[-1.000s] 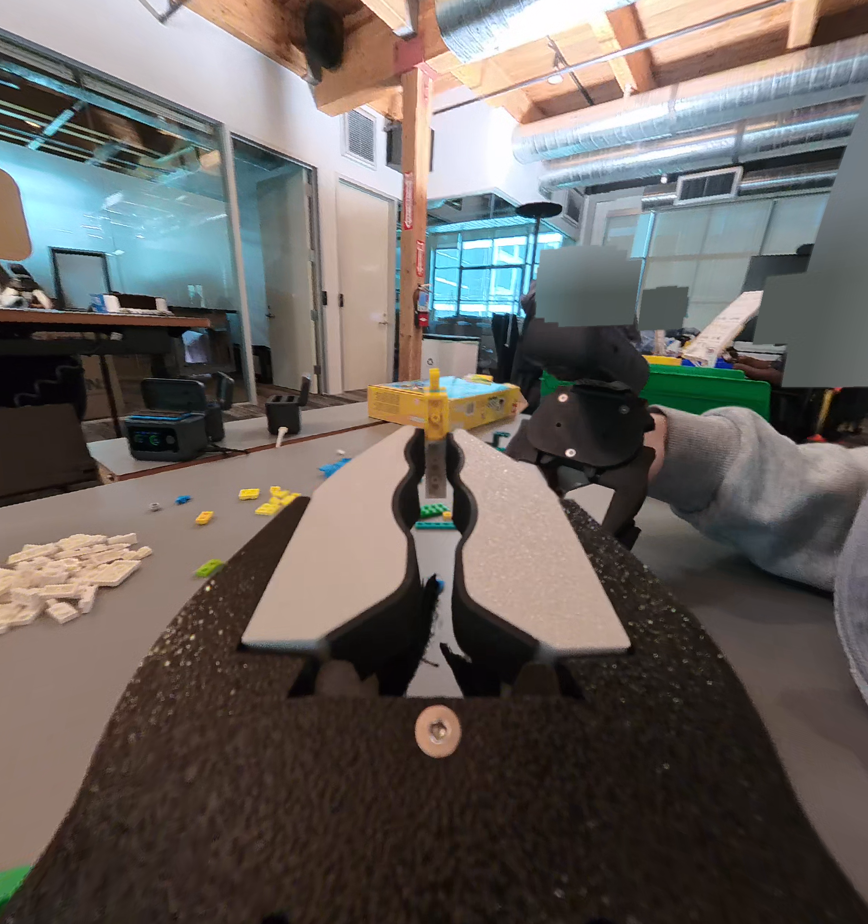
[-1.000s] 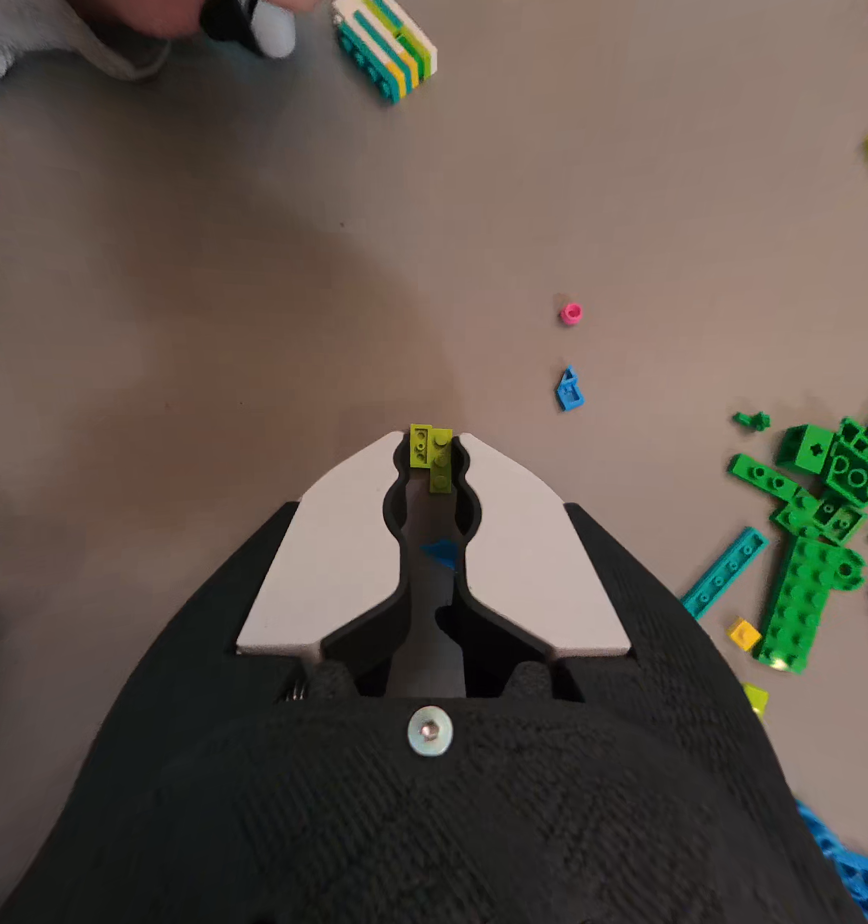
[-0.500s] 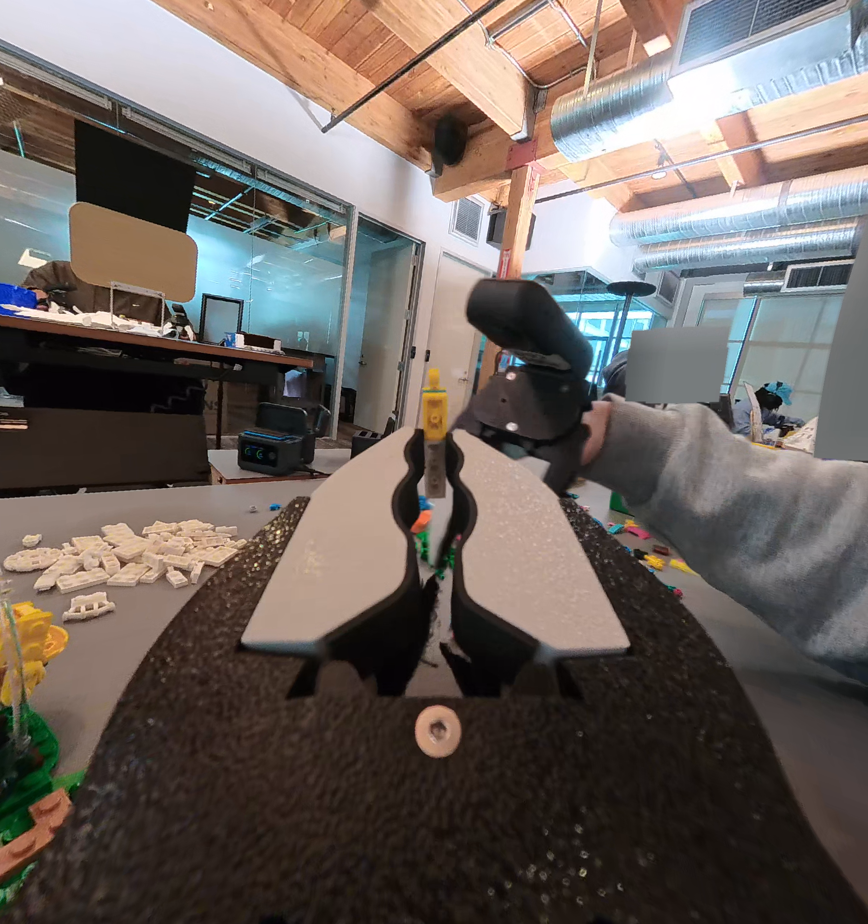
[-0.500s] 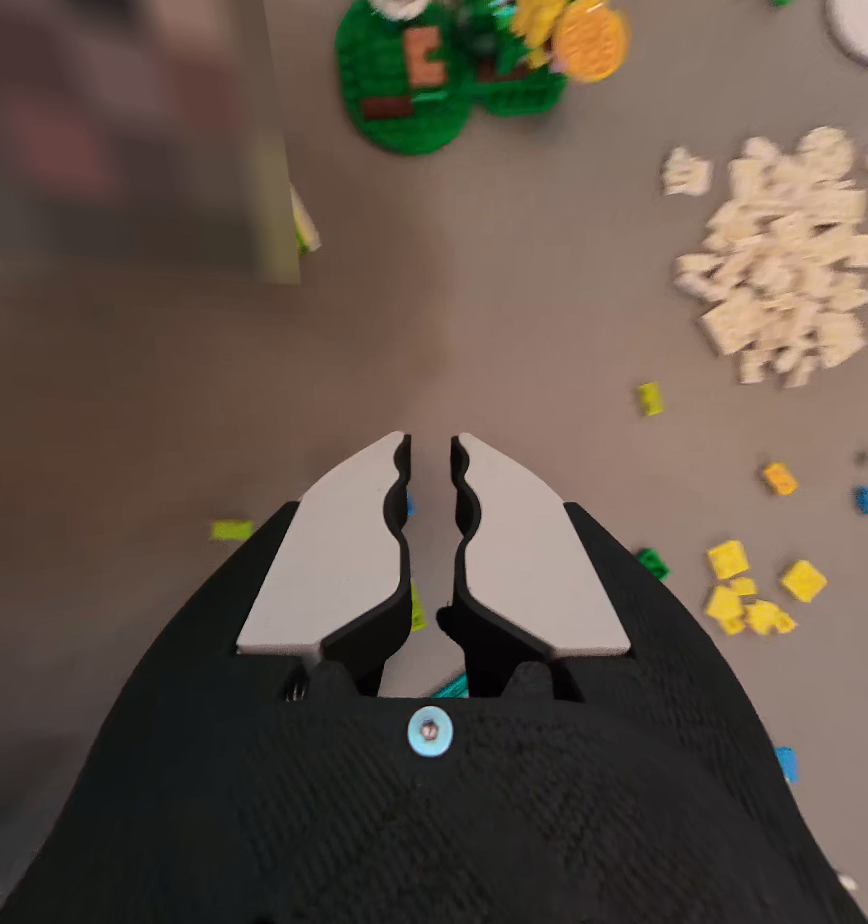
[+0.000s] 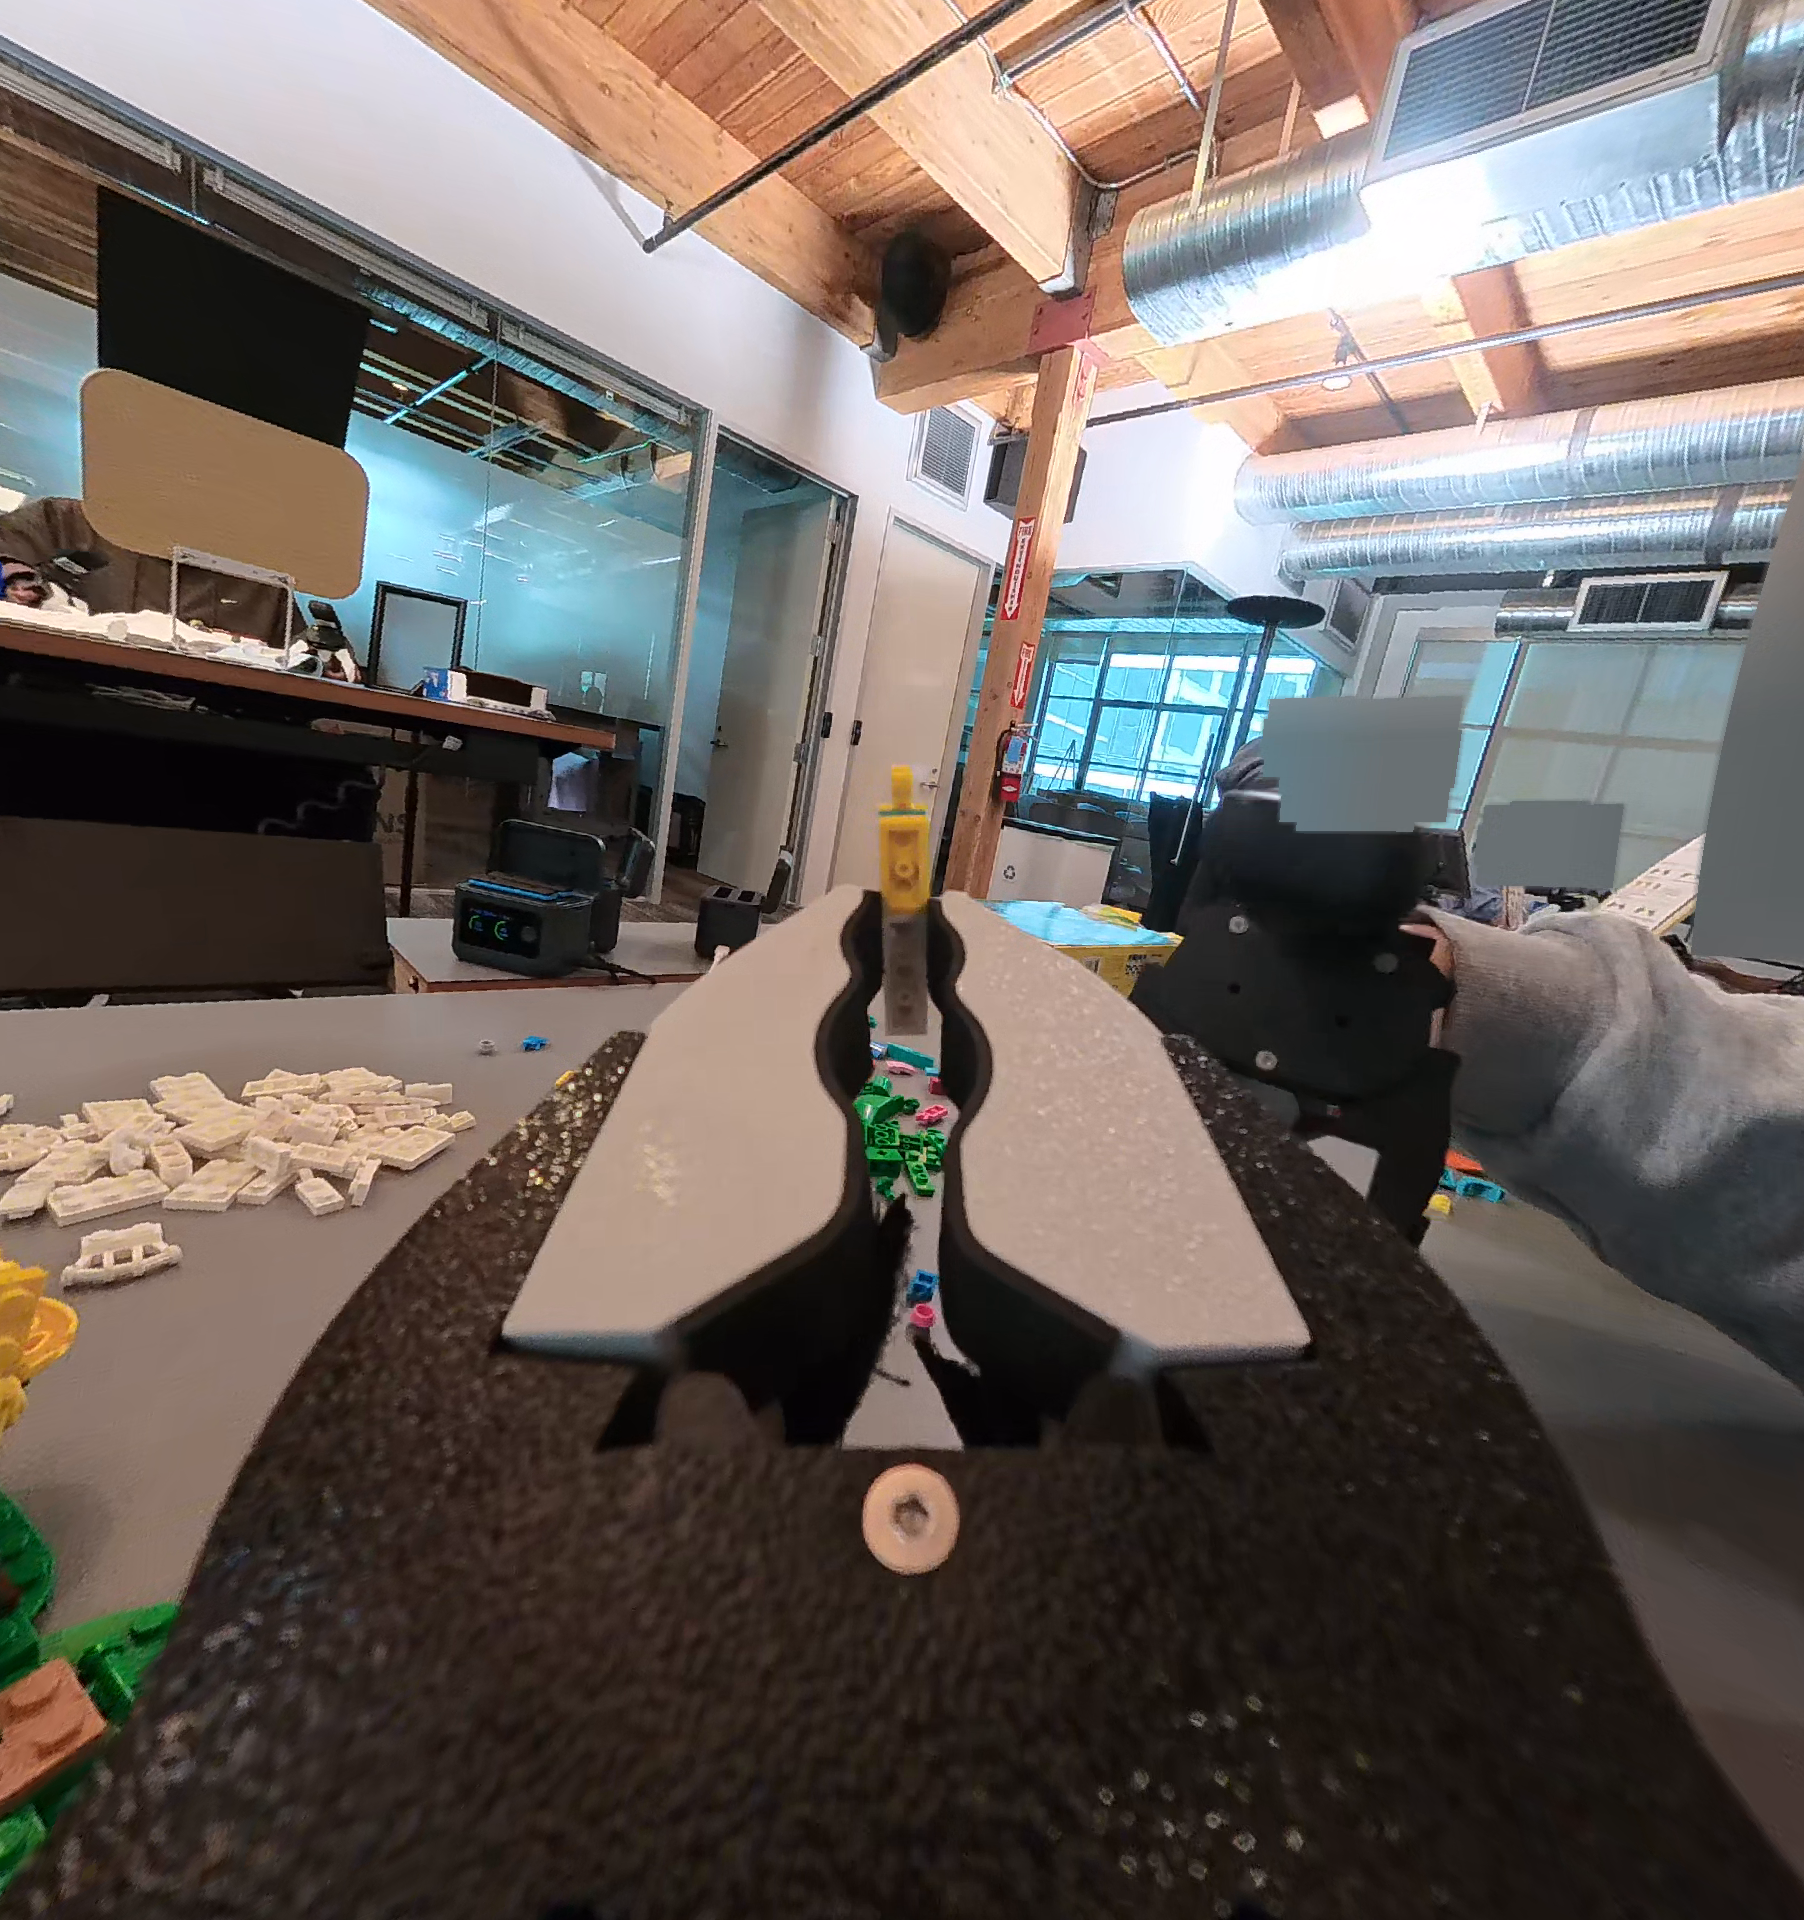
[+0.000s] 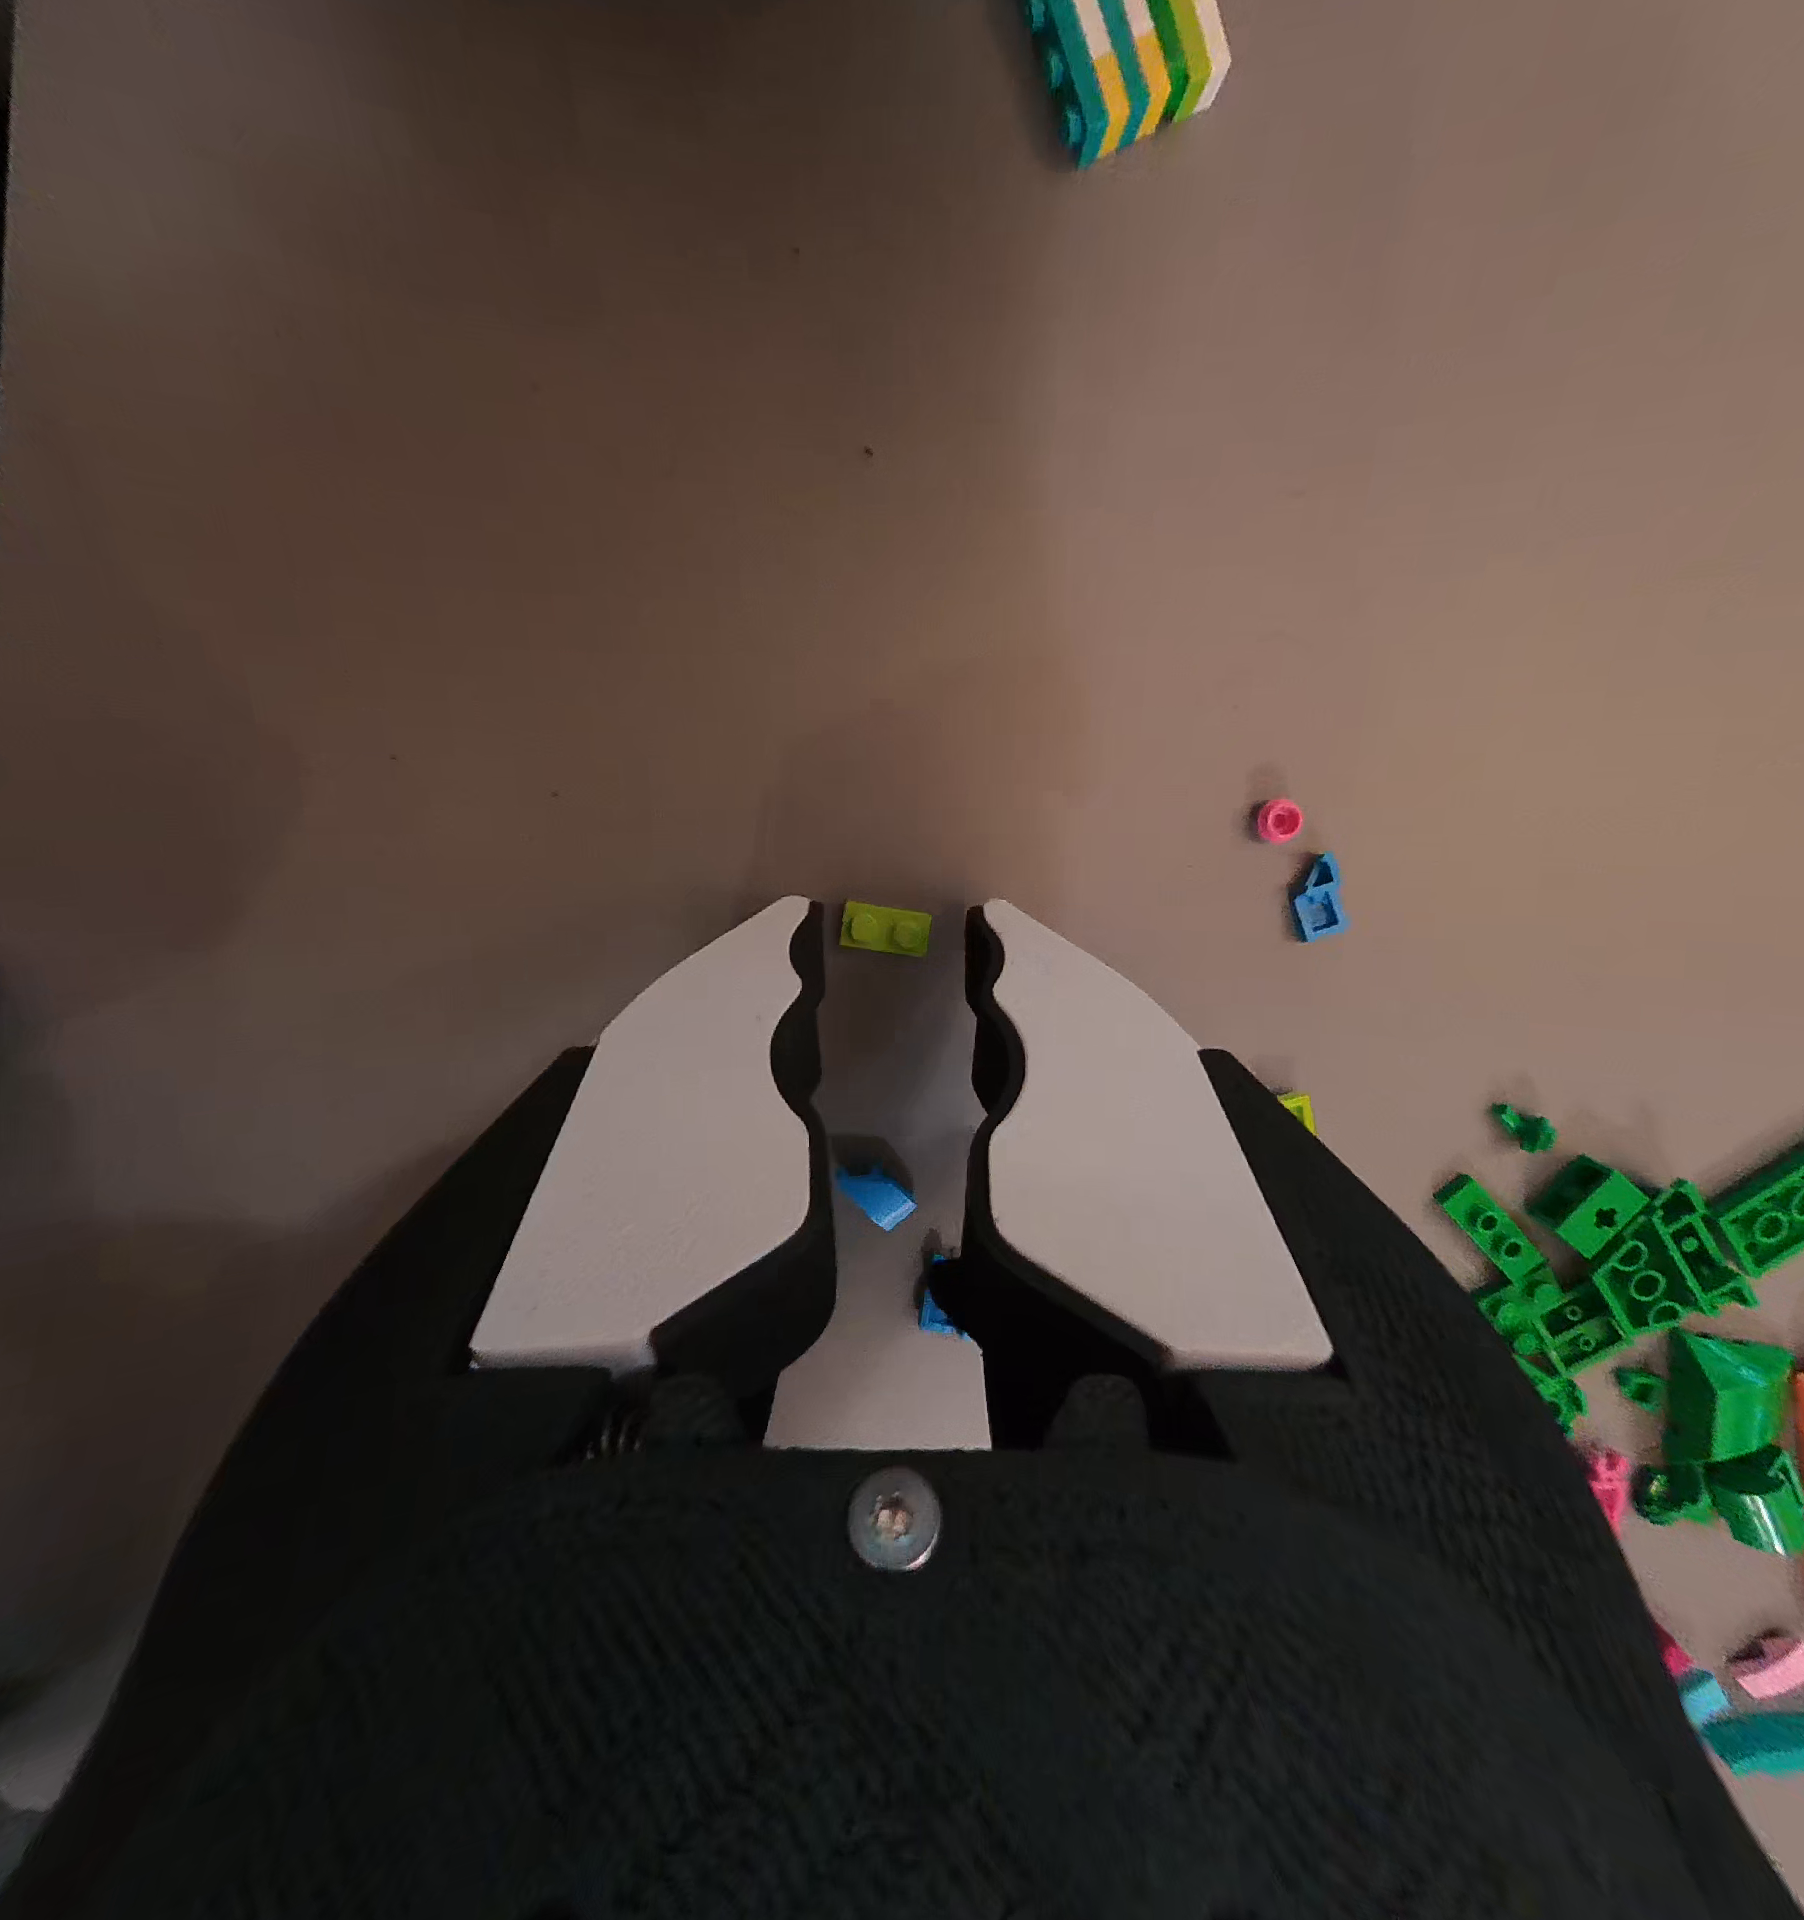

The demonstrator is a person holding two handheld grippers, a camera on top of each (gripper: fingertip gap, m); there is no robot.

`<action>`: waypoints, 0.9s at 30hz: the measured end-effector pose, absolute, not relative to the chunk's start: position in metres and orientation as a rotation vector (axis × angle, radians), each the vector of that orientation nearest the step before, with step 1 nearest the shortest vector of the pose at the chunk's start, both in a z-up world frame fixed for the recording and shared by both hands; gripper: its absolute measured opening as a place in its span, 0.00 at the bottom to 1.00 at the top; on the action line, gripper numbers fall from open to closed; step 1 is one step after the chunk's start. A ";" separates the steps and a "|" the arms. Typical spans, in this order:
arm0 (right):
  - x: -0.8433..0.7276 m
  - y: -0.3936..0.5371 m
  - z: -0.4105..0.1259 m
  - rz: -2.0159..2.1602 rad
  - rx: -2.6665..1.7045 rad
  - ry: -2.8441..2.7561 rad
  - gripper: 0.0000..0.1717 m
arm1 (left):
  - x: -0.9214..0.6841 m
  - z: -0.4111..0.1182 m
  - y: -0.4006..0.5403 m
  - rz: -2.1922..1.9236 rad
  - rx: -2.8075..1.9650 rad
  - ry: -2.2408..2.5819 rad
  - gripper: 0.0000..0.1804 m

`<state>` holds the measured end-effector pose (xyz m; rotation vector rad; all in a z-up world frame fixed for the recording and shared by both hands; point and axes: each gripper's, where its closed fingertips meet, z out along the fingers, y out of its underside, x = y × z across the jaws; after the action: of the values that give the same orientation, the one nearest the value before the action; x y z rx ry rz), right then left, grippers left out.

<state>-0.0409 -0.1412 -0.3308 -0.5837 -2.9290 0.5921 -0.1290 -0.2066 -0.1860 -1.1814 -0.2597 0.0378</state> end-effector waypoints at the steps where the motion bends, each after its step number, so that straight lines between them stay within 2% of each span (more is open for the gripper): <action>1: -0.041 -0.141 -0.332 0.579 -0.587 -2.935 0.14 | -0.129 -0.186 -0.206 0.036 -1.183 -0.258 0.04; 4: -0.041 -0.140 -0.333 0.555 -0.550 -2.951 0.08 | -0.128 -0.186 -0.206 0.034 -1.185 -0.258 0.04; 8: -0.045 -0.137 -0.331 0.486 -0.461 -2.964 0.08 | -0.129 -0.185 -0.205 0.031 -1.174 -0.268 0.04; 14: -0.174 -0.128 -0.285 0.559 -0.510 -2.436 0.08 | -0.132 -0.183 -0.209 0.064 -1.156 -0.277 0.04; 25: -0.247 -0.108 -0.326 0.520 -0.724 -2.526 0.08 | -0.132 -0.184 -0.209 0.056 -1.159 -0.274 0.04; 27: -0.247 -0.104 -0.319 0.539 -0.717 -2.488 0.13 | -0.132 -0.186 -0.207 0.033 -1.167 -0.281 0.04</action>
<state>-0.2472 -0.1044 -0.3187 -0.7168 -2.4883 0.5389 -0.1315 -0.2070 -0.1858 -1.1670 -0.2810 0.0328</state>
